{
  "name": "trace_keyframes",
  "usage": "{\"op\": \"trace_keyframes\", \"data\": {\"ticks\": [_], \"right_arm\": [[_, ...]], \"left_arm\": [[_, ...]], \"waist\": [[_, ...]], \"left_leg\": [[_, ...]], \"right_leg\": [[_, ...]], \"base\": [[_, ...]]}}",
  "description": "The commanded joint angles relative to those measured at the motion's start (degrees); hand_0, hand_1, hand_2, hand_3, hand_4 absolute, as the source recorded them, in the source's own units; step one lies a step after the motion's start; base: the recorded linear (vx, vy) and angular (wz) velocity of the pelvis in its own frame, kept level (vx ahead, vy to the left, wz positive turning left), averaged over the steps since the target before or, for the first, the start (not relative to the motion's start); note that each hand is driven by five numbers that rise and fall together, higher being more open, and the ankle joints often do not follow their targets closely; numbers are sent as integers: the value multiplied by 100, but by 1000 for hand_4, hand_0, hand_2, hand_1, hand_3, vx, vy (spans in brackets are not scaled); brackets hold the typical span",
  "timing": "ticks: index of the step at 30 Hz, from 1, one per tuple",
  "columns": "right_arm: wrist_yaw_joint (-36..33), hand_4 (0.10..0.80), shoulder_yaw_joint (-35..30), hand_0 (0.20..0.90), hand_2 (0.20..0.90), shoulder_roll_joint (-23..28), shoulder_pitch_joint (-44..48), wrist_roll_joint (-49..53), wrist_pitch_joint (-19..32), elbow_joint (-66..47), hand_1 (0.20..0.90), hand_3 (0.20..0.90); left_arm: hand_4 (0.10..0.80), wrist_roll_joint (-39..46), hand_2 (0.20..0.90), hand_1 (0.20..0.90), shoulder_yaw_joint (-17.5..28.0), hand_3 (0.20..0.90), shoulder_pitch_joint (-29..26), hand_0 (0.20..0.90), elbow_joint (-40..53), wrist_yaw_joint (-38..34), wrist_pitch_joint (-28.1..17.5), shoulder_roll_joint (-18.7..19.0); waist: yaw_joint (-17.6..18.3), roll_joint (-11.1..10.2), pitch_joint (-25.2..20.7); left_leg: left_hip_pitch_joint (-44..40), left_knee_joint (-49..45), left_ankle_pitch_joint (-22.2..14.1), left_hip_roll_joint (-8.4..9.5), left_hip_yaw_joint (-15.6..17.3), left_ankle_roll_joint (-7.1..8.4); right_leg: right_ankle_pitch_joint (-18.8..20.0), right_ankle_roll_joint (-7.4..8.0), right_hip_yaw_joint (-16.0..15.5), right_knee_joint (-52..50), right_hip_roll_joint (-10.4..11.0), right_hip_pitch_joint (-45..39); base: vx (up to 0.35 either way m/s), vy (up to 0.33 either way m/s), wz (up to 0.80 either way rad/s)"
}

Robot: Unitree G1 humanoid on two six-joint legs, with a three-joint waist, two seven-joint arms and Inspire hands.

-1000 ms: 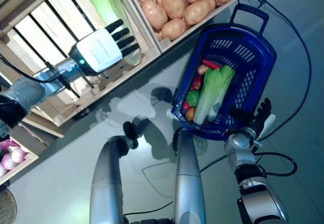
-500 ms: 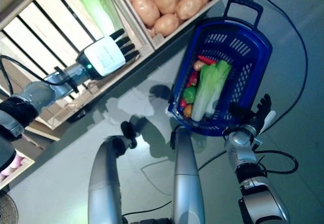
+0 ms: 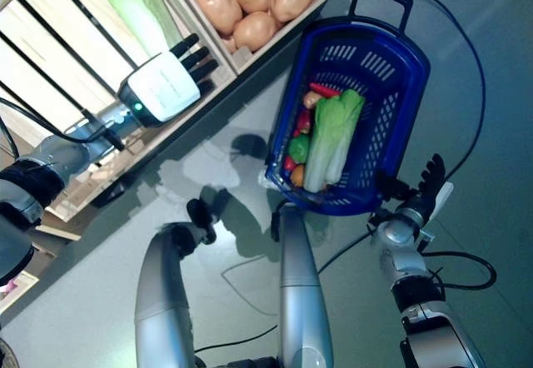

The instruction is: Put vegetables into the basket

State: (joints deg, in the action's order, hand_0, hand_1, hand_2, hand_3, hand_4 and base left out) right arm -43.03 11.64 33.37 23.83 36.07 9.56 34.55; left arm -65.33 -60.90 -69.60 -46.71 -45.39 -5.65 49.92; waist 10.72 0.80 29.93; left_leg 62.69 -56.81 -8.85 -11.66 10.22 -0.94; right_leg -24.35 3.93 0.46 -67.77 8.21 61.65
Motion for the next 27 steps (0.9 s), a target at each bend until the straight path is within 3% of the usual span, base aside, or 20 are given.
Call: {"op": "trace_keyframes", "data": {"ticks": [1,2,17,27], "right_arm": [[-313,800,-324,900,900,413,-116,-469,228,-500,900,900],[-309,800,-327,900,900,414,-131,-483,239,-499,900,900],[-280,800,-336,900,900,452,-140,-506,327,-575,900,900],[-320,800,-225,900,900,280,-117,-659,374,-657,900,900]], "left_arm": [[453,312,380,380,683,380,-617,380,-107,-501,585,52],[400,333,300,300,674,300,-634,300,-128,-528,584,54],[400,283,300,300,622,300,-768,300,-293,-744,451,37],[400,257,300,300,631,300,-837,300,131,-1308,77,258]], "waist": [[150,-215,-13],[152,-215,-13],[189,-231,-13],[130,-228,-13]], "left_leg": [[-443,-687,-1451,-120,-133,207],[-441,-684,-1447,-125,-129,207],[-632,-461,-1347,-141,10,212],[-1332,137,-1111,-126,79,296]], "right_leg": [[801,-88,-19,753,82,-247],[806,-86,-15,758,83,-245],[907,-35,-12,983,86,-443],[1001,-21,-95,1421,67,-1118]], "base": [[-21,29,-4],[-23,28,-5],[-6,5,-1],[0,0,0]]}}
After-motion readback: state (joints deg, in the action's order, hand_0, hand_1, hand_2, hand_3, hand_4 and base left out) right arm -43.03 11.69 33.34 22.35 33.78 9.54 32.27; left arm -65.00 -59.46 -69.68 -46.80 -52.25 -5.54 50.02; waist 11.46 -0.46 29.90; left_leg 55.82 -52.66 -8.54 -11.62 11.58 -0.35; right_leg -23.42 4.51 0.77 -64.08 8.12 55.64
